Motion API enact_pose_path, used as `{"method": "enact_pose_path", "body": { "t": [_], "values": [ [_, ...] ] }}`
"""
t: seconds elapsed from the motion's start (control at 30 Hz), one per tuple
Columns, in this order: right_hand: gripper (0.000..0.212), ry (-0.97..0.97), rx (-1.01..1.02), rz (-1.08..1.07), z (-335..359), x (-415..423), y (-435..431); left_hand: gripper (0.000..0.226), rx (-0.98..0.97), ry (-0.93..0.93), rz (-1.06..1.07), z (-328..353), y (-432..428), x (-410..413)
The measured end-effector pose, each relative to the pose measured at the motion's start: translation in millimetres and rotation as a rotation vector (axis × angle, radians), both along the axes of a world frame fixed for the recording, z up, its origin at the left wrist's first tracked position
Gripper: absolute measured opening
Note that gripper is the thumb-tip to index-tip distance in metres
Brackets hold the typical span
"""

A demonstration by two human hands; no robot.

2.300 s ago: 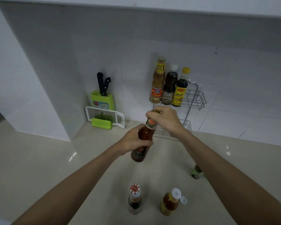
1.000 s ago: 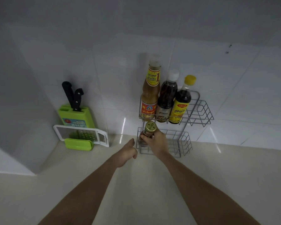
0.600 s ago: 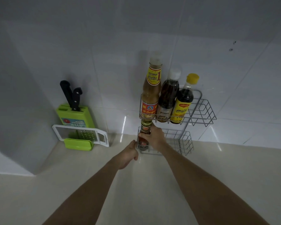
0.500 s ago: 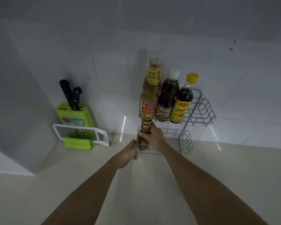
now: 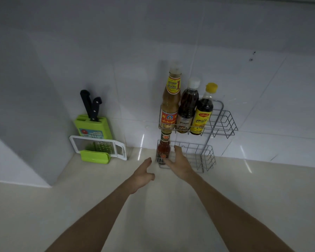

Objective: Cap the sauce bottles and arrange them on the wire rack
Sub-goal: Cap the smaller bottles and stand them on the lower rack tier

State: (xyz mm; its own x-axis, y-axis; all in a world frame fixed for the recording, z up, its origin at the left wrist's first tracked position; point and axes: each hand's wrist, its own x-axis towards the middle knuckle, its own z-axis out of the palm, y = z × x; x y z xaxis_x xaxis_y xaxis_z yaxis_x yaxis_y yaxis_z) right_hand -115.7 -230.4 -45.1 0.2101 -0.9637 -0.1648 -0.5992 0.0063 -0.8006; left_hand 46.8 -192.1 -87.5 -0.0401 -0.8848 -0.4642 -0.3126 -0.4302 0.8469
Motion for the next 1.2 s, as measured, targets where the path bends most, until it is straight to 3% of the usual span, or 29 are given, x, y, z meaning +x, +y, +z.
{"method": "enact_pose_path", "body": {
  "t": [0.27, 0.47, 0.57, 0.7, 0.83, 1.03, 1.13, 1.2],
  "values": [
    [0.042, -0.006, -0.119, 0.197, 18, -22, 70, 0.070, -0.111, 0.080, -0.004, 5, 107, 10],
    [0.019, 0.088, -0.173, 0.527, 32, -22, 130, 0.083, -0.042, 0.006, -0.357, 4, 202, 20],
    [0.024, 0.065, -0.143, 0.609, 44, -18, 165, 0.084, -0.012, -0.035, -0.467, -4, 241, 10],
    [0.047, 0.240, -0.164, 0.787, 50, -17, 203, 0.067, -0.103, -0.054, -0.275, -27, 270, -18],
    [0.039, 0.360, -0.330, 0.907, 44, -14, 221, 0.034, -0.213, 0.009, -0.064, -35, 275, -37],
    [0.022, 0.237, -0.383, 0.834, 64, -22, 194, 0.025, -0.218, 0.076, 0.048, -9, 248, -45],
    [0.023, 0.042, -0.296, 0.704, 106, -29, 172, 0.012, -0.246, 0.154, 0.123, 34, 220, -47],
    [0.023, -0.026, -0.281, 0.689, 137, -32, 160, 0.010, -0.275, 0.243, 0.057, 66, 203, -47]
  ]
}}
